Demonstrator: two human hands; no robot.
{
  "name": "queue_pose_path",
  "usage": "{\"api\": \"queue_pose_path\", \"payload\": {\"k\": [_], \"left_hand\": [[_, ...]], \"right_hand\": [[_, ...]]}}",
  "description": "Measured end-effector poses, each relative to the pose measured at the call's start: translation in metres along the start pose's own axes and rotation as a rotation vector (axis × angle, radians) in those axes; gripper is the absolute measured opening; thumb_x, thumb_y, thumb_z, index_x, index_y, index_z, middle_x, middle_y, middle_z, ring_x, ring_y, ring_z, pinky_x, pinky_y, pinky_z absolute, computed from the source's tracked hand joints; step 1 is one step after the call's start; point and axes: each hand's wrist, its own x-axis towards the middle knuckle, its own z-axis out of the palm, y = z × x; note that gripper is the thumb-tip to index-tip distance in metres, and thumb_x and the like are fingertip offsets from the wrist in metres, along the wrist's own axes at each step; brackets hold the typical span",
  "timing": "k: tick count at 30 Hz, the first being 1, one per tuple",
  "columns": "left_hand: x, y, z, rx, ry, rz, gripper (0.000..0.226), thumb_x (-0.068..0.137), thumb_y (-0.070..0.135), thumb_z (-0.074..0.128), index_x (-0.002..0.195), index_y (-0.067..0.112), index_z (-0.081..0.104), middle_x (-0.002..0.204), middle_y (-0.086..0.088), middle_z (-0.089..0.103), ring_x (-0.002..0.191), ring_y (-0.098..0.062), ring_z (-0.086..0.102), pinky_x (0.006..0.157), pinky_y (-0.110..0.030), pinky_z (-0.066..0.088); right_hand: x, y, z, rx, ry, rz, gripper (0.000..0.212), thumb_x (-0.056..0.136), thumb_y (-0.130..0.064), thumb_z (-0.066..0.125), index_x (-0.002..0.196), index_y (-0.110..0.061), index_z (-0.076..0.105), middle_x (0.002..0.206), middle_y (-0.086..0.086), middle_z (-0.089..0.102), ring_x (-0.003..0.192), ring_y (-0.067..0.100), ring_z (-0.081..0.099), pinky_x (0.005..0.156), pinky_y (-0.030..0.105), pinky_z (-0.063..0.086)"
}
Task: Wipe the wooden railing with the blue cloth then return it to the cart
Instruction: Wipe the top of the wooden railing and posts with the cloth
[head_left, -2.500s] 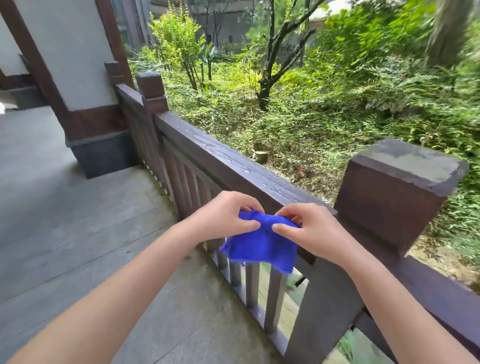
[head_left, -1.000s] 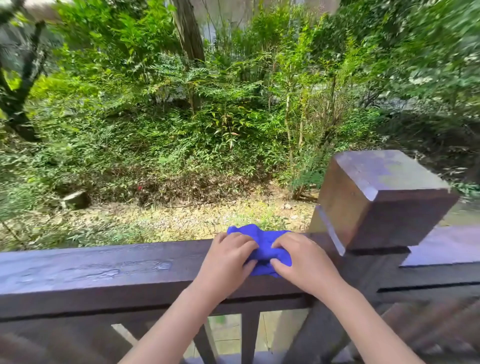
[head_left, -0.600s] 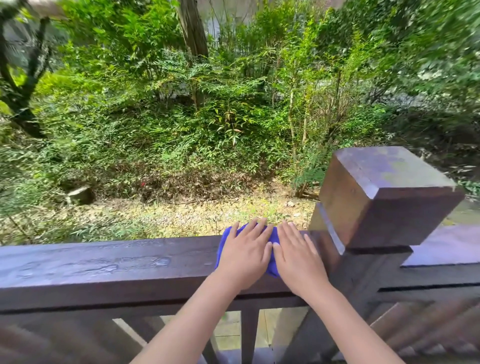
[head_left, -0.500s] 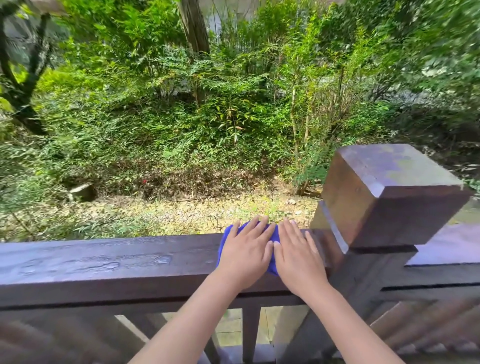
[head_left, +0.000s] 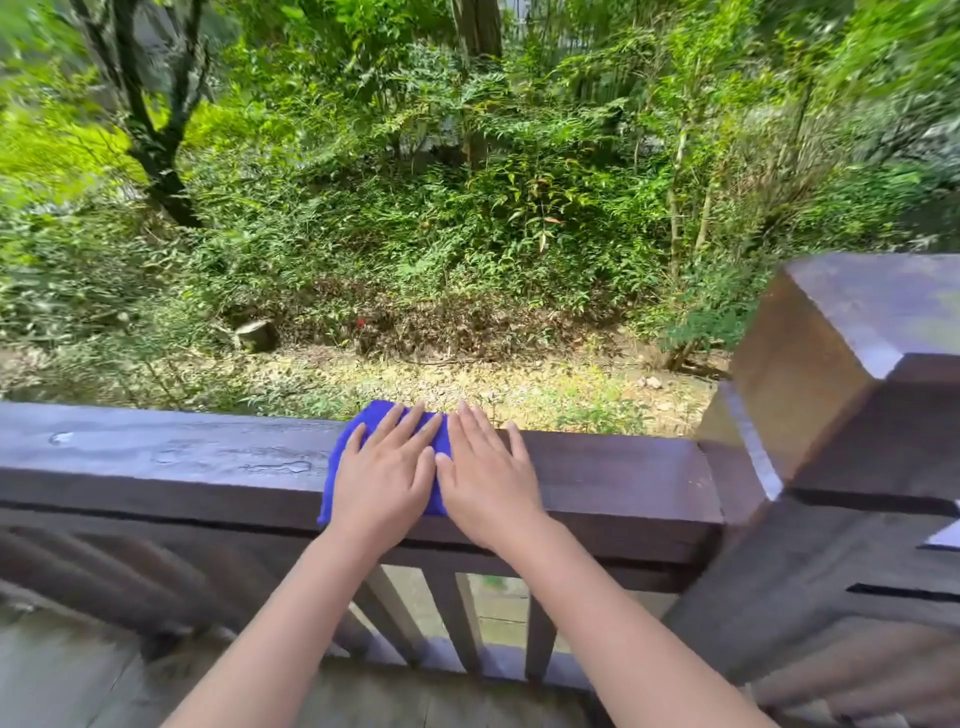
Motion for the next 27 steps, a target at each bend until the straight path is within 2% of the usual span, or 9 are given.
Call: {"api": "queue_pose_path", "payload": {"k": [2, 5, 9, 13, 20, 23, 27], "left_hand": [[0.001, 0.023, 0.008, -0.010, -0.029, -0.005, 0.053, 0.089, 0.046, 0.015, 0.140, 0.040, 0.027, 0.155, 0.008, 0.022, 0.144, -0.011, 0.012, 0.115, -0.047, 0.013], [0.002, 0.076, 0.025, -0.023, -0.063, 0.084, 0.052, 0.085, 0.059, 0.021, 0.137, 0.050, 0.022, 0.156, 0.002, 0.021, 0.144, -0.018, 0.011, 0.112, -0.056, 0.010], [0.006, 0.108, 0.033, -0.003, -0.067, 0.170, 0.058, 0.079, 0.063, 0.023, 0.135, 0.049, 0.029, 0.155, 0.005, 0.023, 0.143, -0.017, 0.016, 0.112, -0.056, 0.012], [0.007, 0.073, 0.023, 0.007, -0.031, 0.168, 0.061, 0.078, 0.060, 0.019, 0.135, 0.045, 0.034, 0.153, 0.008, 0.029, 0.142, -0.014, 0.020, 0.113, -0.050, 0.019], [0.002, -0.036, -0.012, 0.004, 0.033, 0.052, 0.059, 0.080, 0.053, 0.025, 0.132, 0.034, 0.046, 0.147, 0.000, 0.041, 0.139, -0.018, 0.030, 0.112, -0.046, 0.029], [0.002, -0.079, -0.023, 0.016, 0.046, 0.038, 0.058, 0.081, 0.050, 0.027, 0.132, 0.030, 0.048, 0.146, -0.001, 0.042, 0.138, -0.019, 0.032, 0.111, -0.046, 0.030], [0.001, -0.139, -0.037, 0.019, 0.078, 0.031, 0.056, 0.082, 0.045, 0.030, 0.129, 0.025, 0.052, 0.143, -0.005, 0.045, 0.136, -0.021, 0.036, 0.111, -0.039, 0.029]], "right_hand": [[-0.020, 0.036, -0.012, -0.020, 0.063, 0.078, 0.056, 0.095, -0.040, 0.018, 0.146, -0.020, 0.007, 0.158, -0.001, 0.003, 0.144, 0.010, 0.000, 0.117, 0.044, -0.005], [-0.052, 0.094, -0.033, -0.145, 0.185, 0.278, 0.053, 0.095, -0.039, 0.022, 0.145, -0.021, 0.013, 0.158, 0.002, 0.010, 0.145, 0.014, 0.004, 0.117, 0.044, 0.003], [-0.066, 0.109, -0.038, -0.166, 0.197, 0.284, 0.053, 0.096, -0.034, 0.022, 0.145, -0.020, 0.011, 0.158, 0.004, 0.010, 0.145, 0.017, 0.004, 0.117, 0.042, 0.007], [-0.064, 0.108, -0.036, -0.183, 0.203, 0.305, 0.057, 0.094, -0.043, 0.022, 0.145, -0.019, 0.013, 0.158, 0.005, 0.012, 0.145, 0.018, 0.005, 0.117, 0.044, 0.007], [-0.040, 0.076, -0.025, -0.173, 0.114, 0.252, 0.075, 0.084, -0.061, 0.000, 0.146, -0.019, 0.009, 0.158, 0.008, 0.006, 0.145, 0.020, -0.004, 0.117, 0.046, -0.001], [-0.022, 0.043, -0.015, -0.161, 0.078, 0.170, 0.074, 0.085, -0.061, 0.002, 0.146, -0.020, 0.007, 0.158, 0.009, 0.005, 0.145, 0.021, -0.004, 0.117, 0.047, -0.003], [0.006, -0.008, 0.005, -0.131, 0.040, 0.082, 0.071, 0.088, -0.061, 0.008, 0.146, -0.020, 0.006, 0.158, 0.010, 0.004, 0.145, 0.023, -0.005, 0.117, 0.048, -0.005]]}}
